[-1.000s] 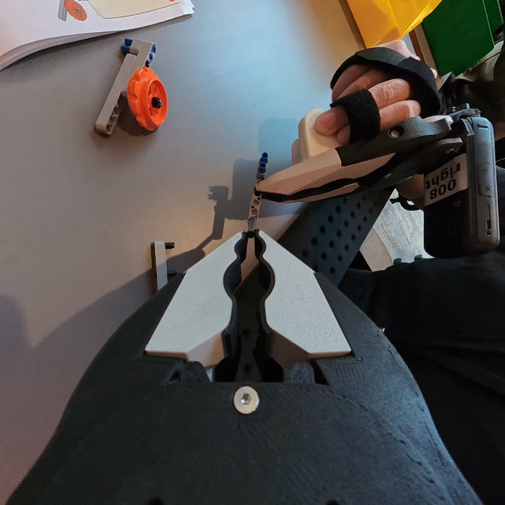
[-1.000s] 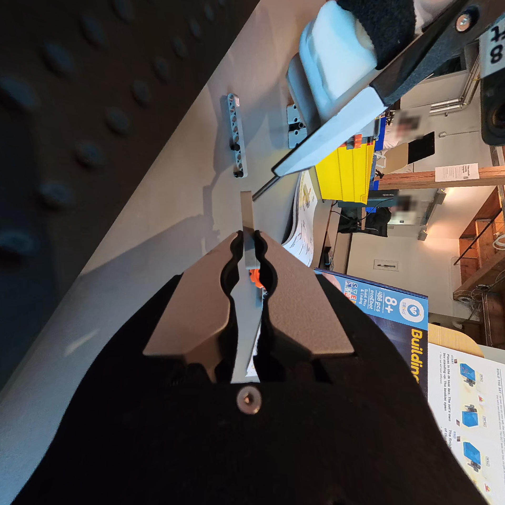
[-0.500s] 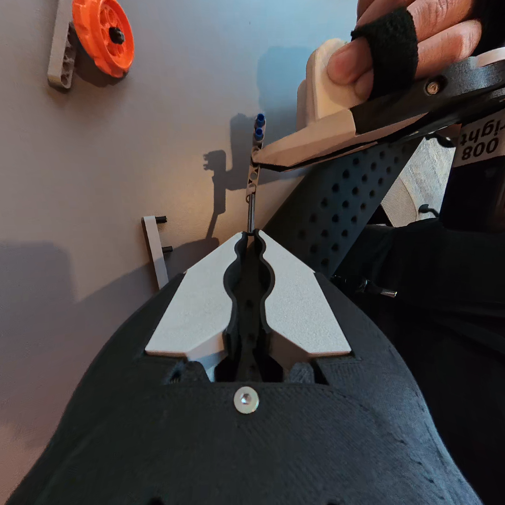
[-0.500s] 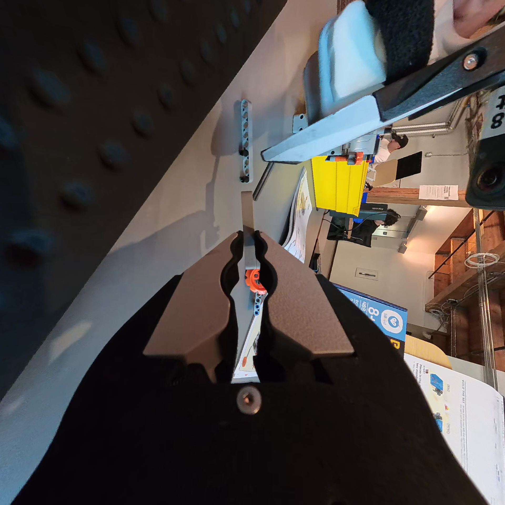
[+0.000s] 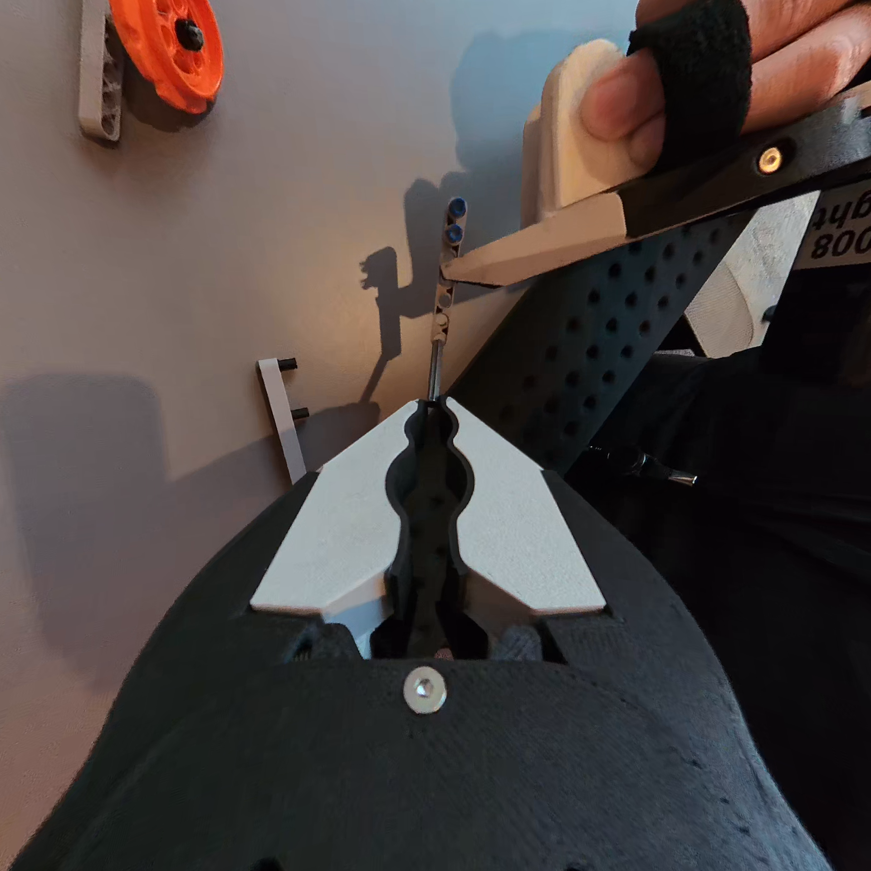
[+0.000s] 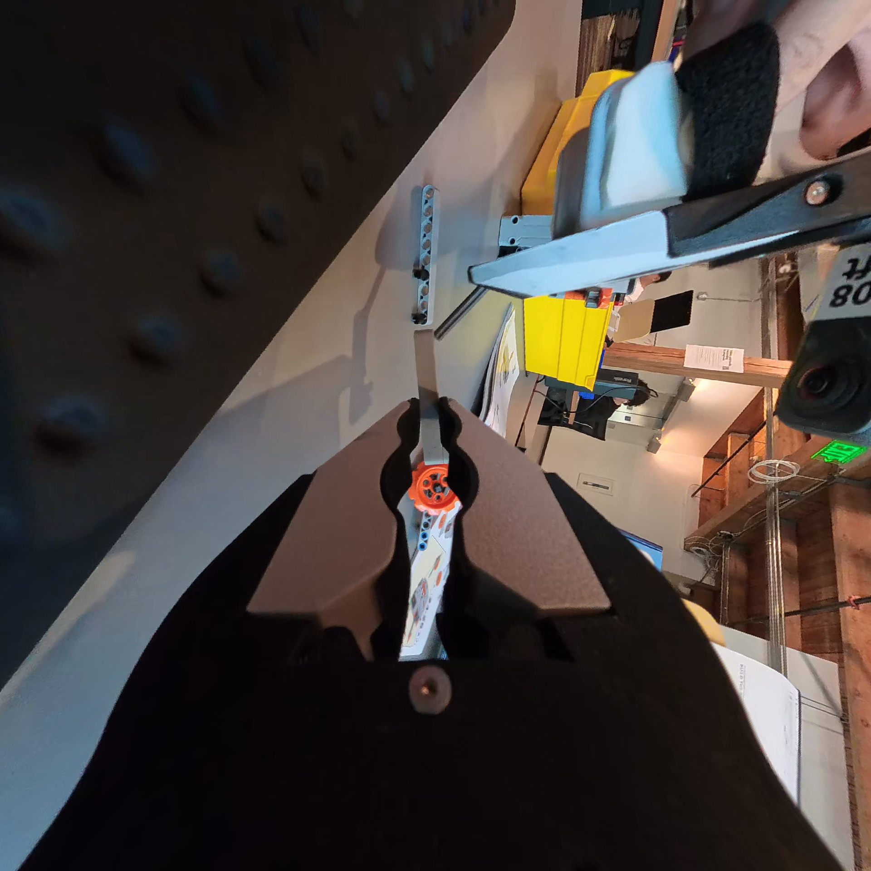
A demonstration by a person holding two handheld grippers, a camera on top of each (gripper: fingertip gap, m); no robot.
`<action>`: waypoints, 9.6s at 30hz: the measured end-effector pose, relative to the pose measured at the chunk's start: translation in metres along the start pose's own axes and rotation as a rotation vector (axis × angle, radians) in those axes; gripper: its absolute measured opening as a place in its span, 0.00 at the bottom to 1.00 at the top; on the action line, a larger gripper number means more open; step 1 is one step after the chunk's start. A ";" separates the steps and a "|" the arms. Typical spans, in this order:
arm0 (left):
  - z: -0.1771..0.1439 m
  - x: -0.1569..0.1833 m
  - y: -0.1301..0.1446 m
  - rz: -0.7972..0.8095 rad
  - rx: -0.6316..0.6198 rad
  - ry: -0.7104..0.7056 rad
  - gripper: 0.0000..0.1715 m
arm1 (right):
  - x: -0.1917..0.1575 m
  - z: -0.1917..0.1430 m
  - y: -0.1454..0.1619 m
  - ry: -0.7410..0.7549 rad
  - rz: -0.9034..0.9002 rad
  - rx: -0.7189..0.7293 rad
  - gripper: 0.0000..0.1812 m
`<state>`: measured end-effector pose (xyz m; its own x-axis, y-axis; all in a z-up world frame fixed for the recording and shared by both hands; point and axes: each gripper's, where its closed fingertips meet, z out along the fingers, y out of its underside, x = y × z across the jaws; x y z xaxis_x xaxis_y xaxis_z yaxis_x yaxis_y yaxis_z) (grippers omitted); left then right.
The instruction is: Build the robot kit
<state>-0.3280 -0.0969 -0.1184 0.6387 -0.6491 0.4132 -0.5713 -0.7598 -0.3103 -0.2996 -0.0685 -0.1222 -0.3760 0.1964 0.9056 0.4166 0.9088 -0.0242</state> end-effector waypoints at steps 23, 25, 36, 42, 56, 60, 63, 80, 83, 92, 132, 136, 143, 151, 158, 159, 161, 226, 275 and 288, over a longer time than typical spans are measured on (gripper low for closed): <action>0.006 0.005 -0.008 0.089 -0.165 -0.018 0.02 | -0.006 0.002 -0.005 -0.013 -0.043 0.000 0.04; 0.005 0.005 -0.009 0.086 -0.154 -0.025 0.02 | -0.006 0.002 -0.005 -0.022 -0.018 0.006 0.04; 0.004 0.003 -0.017 0.125 -0.098 -0.059 0.02 | 0.001 0.003 -0.002 -0.018 0.100 0.013 0.04; -0.034 0.010 -0.043 0.112 0.160 0.000 0.13 | 0.010 -0.002 0.009 0.017 0.149 -0.009 0.04; -0.011 0.022 -0.049 -0.052 0.401 0.335 0.12 | 0.022 -0.011 0.007 0.028 0.240 0.056 0.04; -0.002 0.018 -0.051 -0.016 0.338 0.280 0.07 | 0.018 -0.010 0.009 0.005 0.245 0.054 0.04; 0.001 0.015 -0.051 -0.017 0.316 0.247 0.07 | 0.016 -0.010 0.011 -0.004 0.247 0.054 0.04; 0.000 0.011 -0.048 -0.022 0.357 0.212 0.09 | 0.020 -0.012 0.016 0.003 0.290 0.058 0.04; 0.004 0.013 -0.049 -0.019 0.362 0.222 0.04 | 0.020 -0.012 0.013 -0.011 0.310 0.071 0.03; -0.027 0.003 -0.061 -0.181 0.642 0.352 0.04 | 0.064 -0.027 0.025 0.195 0.523 0.111 0.01; -0.073 -0.041 -0.023 -0.022 0.883 -0.214 0.19 | 0.041 -0.013 0.057 -0.007 1.161 -0.088 0.01; -0.065 -0.034 -0.001 -0.060 0.860 -0.101 0.18 | 0.035 -0.010 0.047 -0.104 1.269 -0.008 0.01; -0.035 -0.005 -0.002 -0.159 0.788 0.158 0.18 | 0.030 -0.005 0.049 -0.161 1.435 0.043 0.01; -0.024 -0.006 -0.034 -0.186 0.747 0.110 0.29 | 0.045 -0.011 0.024 -0.271 1.662 0.326 0.01; -0.034 0.011 -0.040 -0.190 0.817 0.304 0.17 | 0.058 -0.022 0.007 -0.400 1.793 0.579 0.01; -0.034 0.010 -0.039 -0.203 0.819 0.305 0.18 | 0.058 -0.022 0.008 -0.394 1.792 0.579 0.01; -0.035 0.009 -0.038 -0.239 0.831 0.326 0.18 | 0.060 -0.022 0.007 -0.379 1.783 0.588 0.01; -0.057 0.034 -0.085 -0.188 0.781 0.477 0.03 | 0.085 -0.033 -0.010 -0.400 1.881 0.934 0.09; -0.045 0.036 -0.060 -0.156 0.799 0.439 0.03 | 0.084 -0.029 0.001 -0.484 2.046 1.025 0.14; -0.035 0.042 -0.054 -0.144 0.697 0.451 0.03 | 0.073 -0.029 -0.012 -0.639 2.015 0.982 0.03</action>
<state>-0.2886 -0.0823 -0.0540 0.3293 -0.5792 0.7457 0.0436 -0.7796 -0.6248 -0.3086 -0.0759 -0.0433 -0.3480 0.6151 -0.7075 0.1535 -0.7071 -0.6903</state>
